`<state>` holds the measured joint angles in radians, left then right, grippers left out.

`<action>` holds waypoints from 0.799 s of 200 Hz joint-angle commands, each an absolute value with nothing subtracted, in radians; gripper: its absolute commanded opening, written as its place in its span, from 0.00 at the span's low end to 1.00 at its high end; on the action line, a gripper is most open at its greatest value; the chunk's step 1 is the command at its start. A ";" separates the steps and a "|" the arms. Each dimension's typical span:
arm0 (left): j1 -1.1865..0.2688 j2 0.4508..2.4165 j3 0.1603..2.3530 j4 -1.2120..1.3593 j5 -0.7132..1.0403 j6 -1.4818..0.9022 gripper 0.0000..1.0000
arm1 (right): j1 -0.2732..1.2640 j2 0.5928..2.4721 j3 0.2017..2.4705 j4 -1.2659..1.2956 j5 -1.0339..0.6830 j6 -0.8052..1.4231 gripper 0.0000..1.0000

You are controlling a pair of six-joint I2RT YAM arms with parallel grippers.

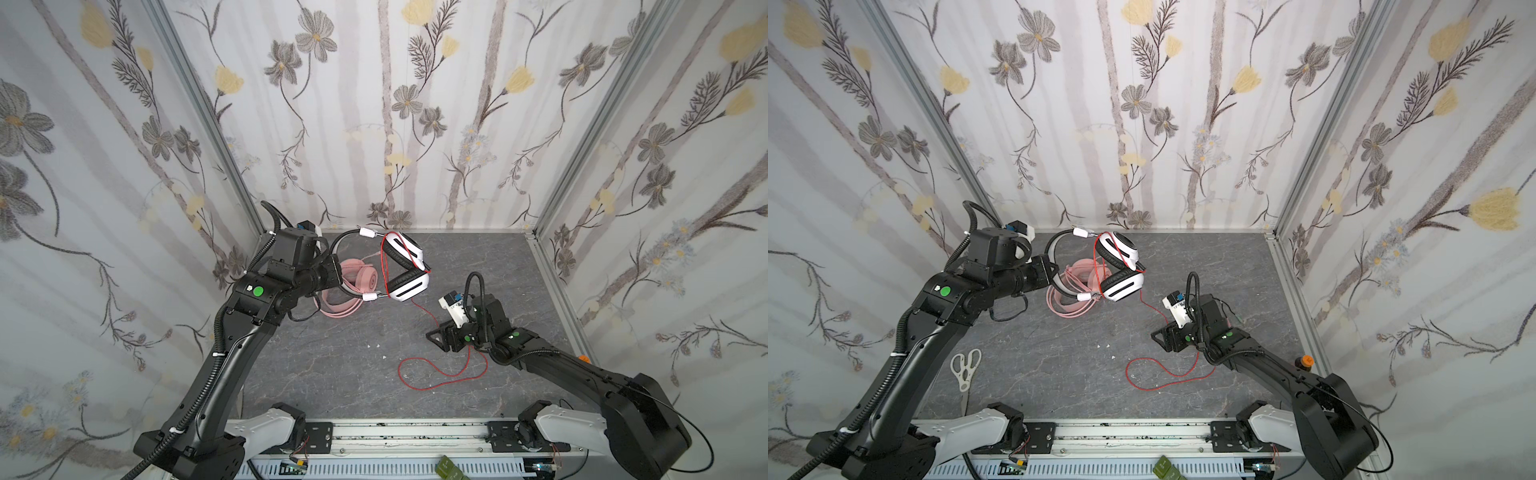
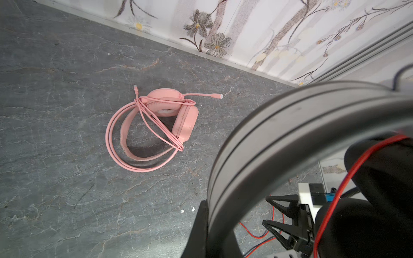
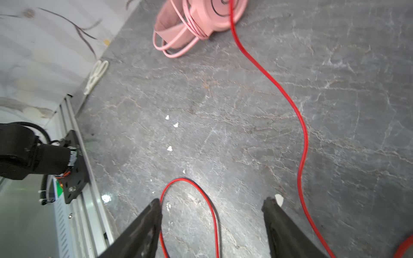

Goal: Wrap the headphones

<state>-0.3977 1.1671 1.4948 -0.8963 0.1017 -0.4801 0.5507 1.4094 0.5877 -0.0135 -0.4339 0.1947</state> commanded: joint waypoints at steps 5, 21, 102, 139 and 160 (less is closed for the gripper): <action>-0.390 1.154 1.490 -0.840 0.155 -0.530 0.00 | 0.562 1.492 0.630 -0.057 -0.312 0.196 0.71; -0.385 1.152 1.488 -0.843 0.156 -0.530 0.00 | 0.563 1.546 0.655 -0.062 -0.288 0.215 0.72; -0.367 1.141 1.482 -0.857 0.166 -0.522 0.00 | 0.613 1.776 0.713 -0.067 -0.290 0.223 0.51; -0.359 1.142 1.476 -0.851 0.167 -0.527 0.00 | 0.629 1.779 0.693 -0.054 -0.282 0.232 0.35; -0.352 1.146 1.477 -0.845 0.175 -0.538 0.00 | 0.631 1.758 0.681 -0.046 -0.280 0.233 0.24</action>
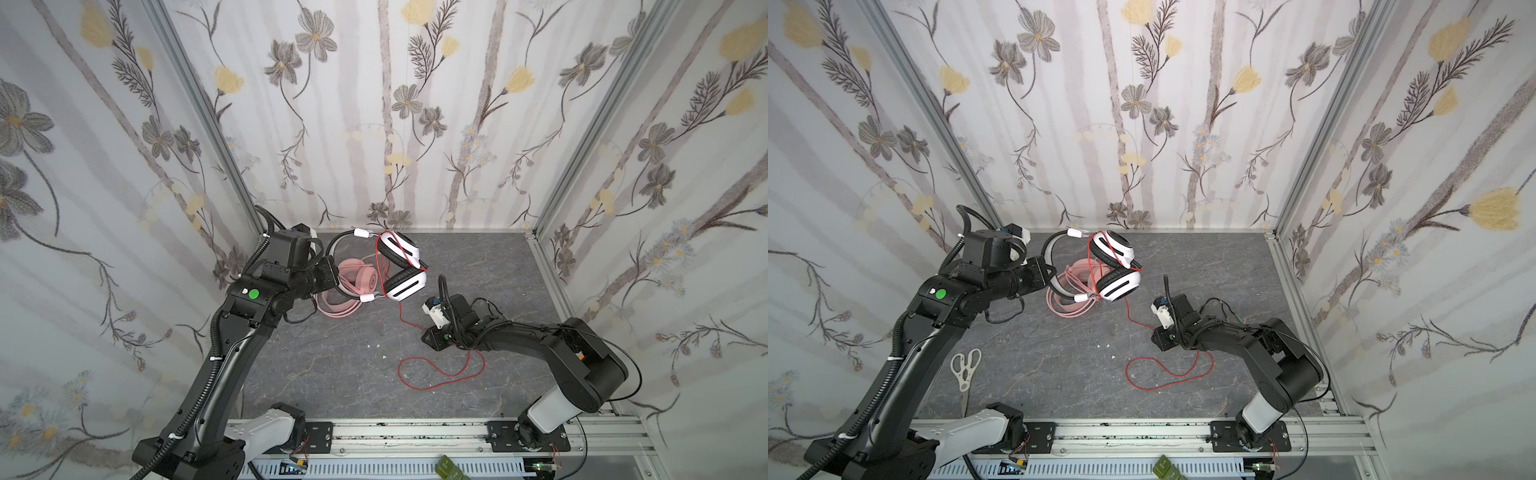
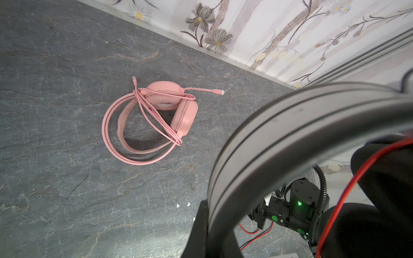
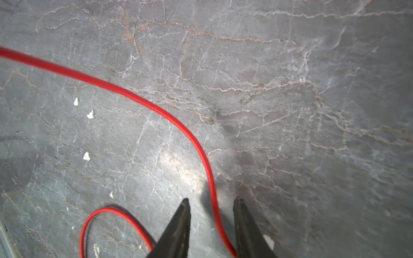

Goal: Wrap the headphones

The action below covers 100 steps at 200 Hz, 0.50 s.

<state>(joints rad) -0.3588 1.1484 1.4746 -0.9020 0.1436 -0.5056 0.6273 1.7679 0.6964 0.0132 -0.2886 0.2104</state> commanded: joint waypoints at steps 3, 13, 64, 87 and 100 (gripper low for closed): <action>-0.350 1.146 1.477 -0.843 0.176 -0.540 0.00 | 0.632 1.755 0.679 -0.045 -0.282 0.232 0.20; -0.345 1.149 1.477 -0.839 0.178 -0.547 0.00 | 0.634 1.745 0.676 -0.043 -0.287 0.230 0.02; -0.272 1.170 1.488 -0.832 0.150 -0.636 0.00 | 0.697 1.691 0.700 -0.086 -0.263 0.196 0.00; -0.243 1.188 1.505 -0.837 0.126 -0.675 0.00 | 0.754 1.657 0.730 -0.123 -0.224 0.164 0.00; -0.235 1.199 1.518 -0.848 0.086 -0.693 0.00 | 0.789 1.638 0.741 -0.142 -0.211 0.139 0.00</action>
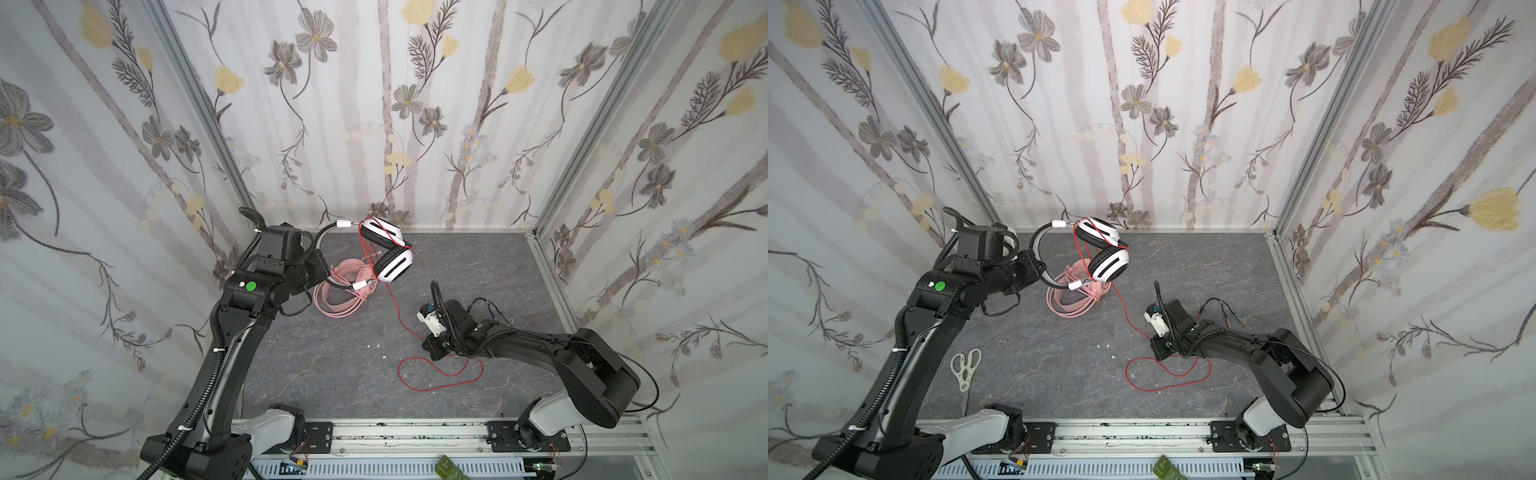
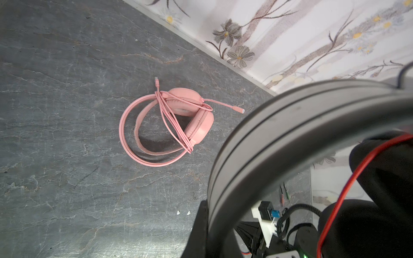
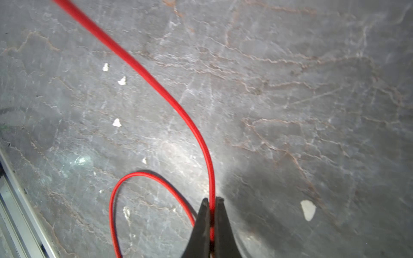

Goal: Wrap the headphones

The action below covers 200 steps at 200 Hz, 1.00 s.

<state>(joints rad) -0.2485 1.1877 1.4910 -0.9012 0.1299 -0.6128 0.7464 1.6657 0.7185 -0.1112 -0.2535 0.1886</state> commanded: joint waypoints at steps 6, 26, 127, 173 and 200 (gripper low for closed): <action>-0.231 1.203 1.525 -0.854 0.063 -0.700 0.00 | 0.803 1.631 0.766 -0.151 -0.211 0.129 0.00; -0.222 1.212 1.537 -0.861 -0.018 -0.710 0.00 | 0.870 1.604 0.802 -0.175 -0.215 0.083 0.00; -0.074 1.341 1.509 -0.857 -0.249 -0.655 0.00 | 1.031 1.322 0.906 -0.332 -0.165 -0.113 0.00; -0.060 1.370 1.487 -0.855 -0.277 -0.660 0.00 | 1.053 1.241 0.933 -0.376 -0.184 -0.146 0.00; -0.060 1.377 1.478 -0.863 -0.279 -0.659 0.00 | 1.072 1.225 0.993 -0.421 -0.203 -0.164 0.00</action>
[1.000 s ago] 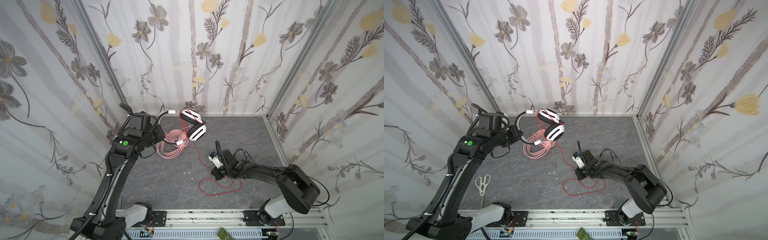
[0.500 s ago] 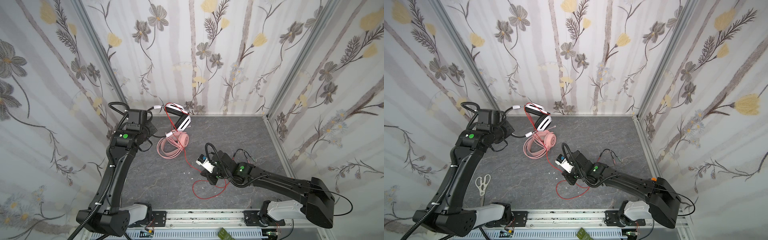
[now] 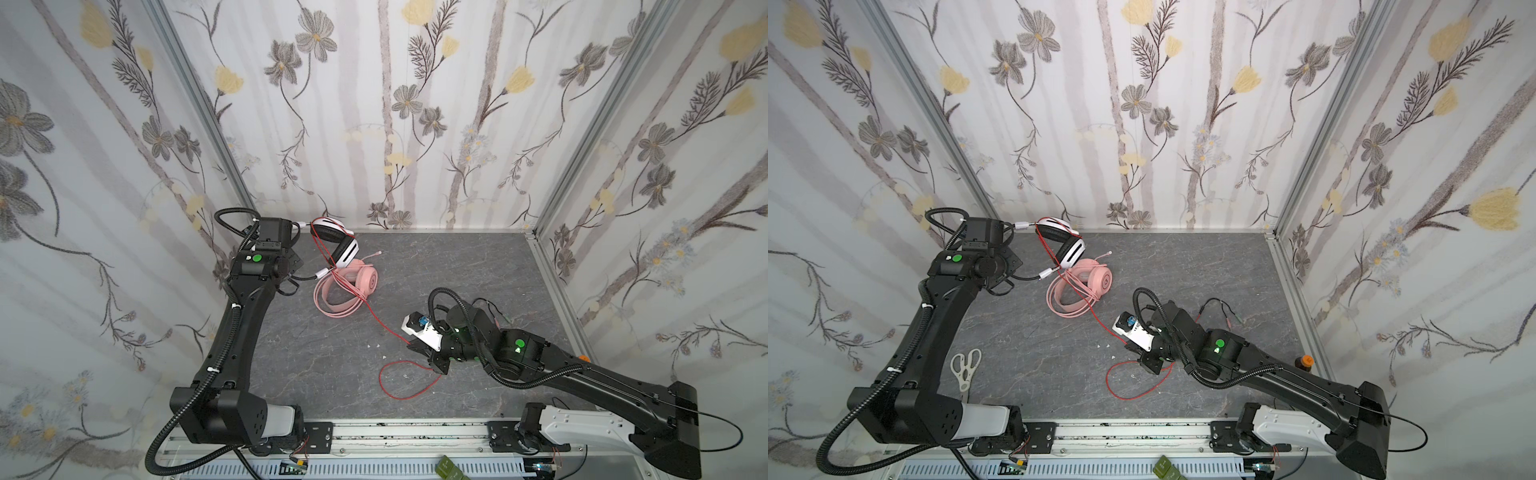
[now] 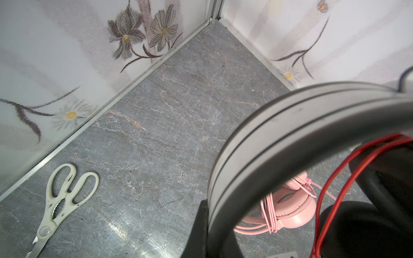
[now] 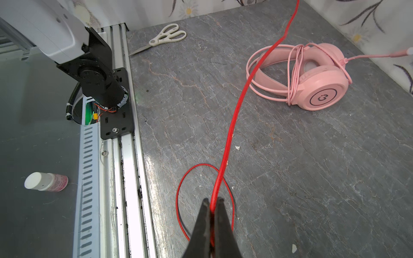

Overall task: Wrap the headphones
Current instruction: 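Lift the red cable over the headset with the right while the left lowers it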

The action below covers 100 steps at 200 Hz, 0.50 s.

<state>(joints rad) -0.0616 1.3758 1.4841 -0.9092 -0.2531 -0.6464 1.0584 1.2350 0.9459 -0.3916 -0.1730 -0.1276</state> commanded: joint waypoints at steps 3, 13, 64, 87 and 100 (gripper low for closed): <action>-0.061 1.377 1.476 -0.864 -0.281 -0.658 0.00 | 1.075 1.223 1.002 -0.426 -0.203 -0.165 0.00; -0.063 1.374 1.470 -0.869 -0.291 -0.654 0.00 | 1.084 1.221 1.032 -0.447 -0.201 -0.175 0.00; -0.131 1.376 1.430 -0.908 -0.413 -0.614 0.00 | 1.098 1.208 1.195 -0.518 -0.144 -0.209 0.00; -0.197 1.369 1.413 -0.916 -0.481 -0.580 0.00 | 1.098 1.219 1.254 -0.534 -0.093 -0.213 0.00; -0.238 1.357 1.392 -0.908 -0.530 -0.552 0.00 | 1.098 1.224 1.279 -0.542 -0.040 -0.212 0.00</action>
